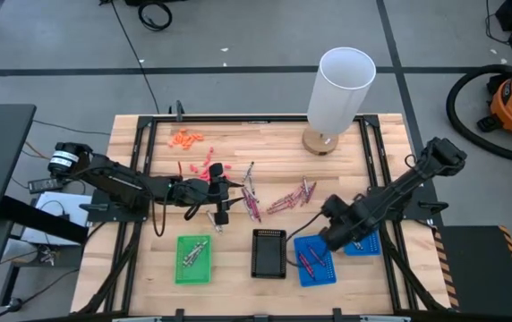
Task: Sort crayons
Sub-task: Put the black crayon into the right blue bin
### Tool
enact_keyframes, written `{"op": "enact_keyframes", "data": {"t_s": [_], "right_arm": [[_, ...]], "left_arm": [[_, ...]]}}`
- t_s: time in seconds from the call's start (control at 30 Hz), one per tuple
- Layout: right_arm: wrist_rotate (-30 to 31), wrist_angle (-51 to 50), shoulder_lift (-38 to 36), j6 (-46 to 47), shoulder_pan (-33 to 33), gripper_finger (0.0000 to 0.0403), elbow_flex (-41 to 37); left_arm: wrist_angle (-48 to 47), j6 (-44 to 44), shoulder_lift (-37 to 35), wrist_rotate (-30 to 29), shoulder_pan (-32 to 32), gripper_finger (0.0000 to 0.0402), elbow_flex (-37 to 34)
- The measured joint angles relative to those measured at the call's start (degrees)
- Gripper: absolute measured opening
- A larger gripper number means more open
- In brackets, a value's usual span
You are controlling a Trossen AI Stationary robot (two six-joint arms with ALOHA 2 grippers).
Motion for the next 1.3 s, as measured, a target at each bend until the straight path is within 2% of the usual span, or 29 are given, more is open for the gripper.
{"op": "enact_keyframes", "data": {"t_s": [0.2, 0.4, 0.53, 0.7, 0.87, 1.13, 1.3], "right_arm": [[-9.0, -1.4, 0.0, 7.8, 2.3, 0.0033, -4.0], [-12.0, 0.0, 0.0, 11.0, 4.1, 0.0033, -8.6], [-11.0, 1.1, 0.0, 11.4, 4.4, 0.0042, -11.0], [-9.8, 3.3, 0.0, 11.1, 4.4, 0.0075, -14.0], [-9.5, 3.5, 0.0, 9.5, 3.7, 0.0097, -14.0], [-3.8, -0.9, 0.0, 4.1, 2.8, 0.0109, -7.2], [2.5, -2.3, 0.0, -3.0, 1.3, 0.0109, -1.9]], "left_arm": [[0.0, 0.0, 0.0, 0.0, 0.0, 0.0185, 0.0], [0.0, -0.1, 0.0, 0.0, 0.0, 0.0185, 0.0], [0.0, -0.4, 0.0, 0.0, 0.0, 0.0185, 0.0], [0.0, -0.6, 0.0, 0.0, 0.0, 0.0185, 0.0], [0.0, -0.6, 0.0, 0.0, 0.0, 0.0185, 0.0], [0.0, -0.6, 0.0, 0.0, 0.0, 0.0185, 0.0], [0.0, -0.6, 0.0, 0.0, 0.0, 0.0185, 0.0]]}}
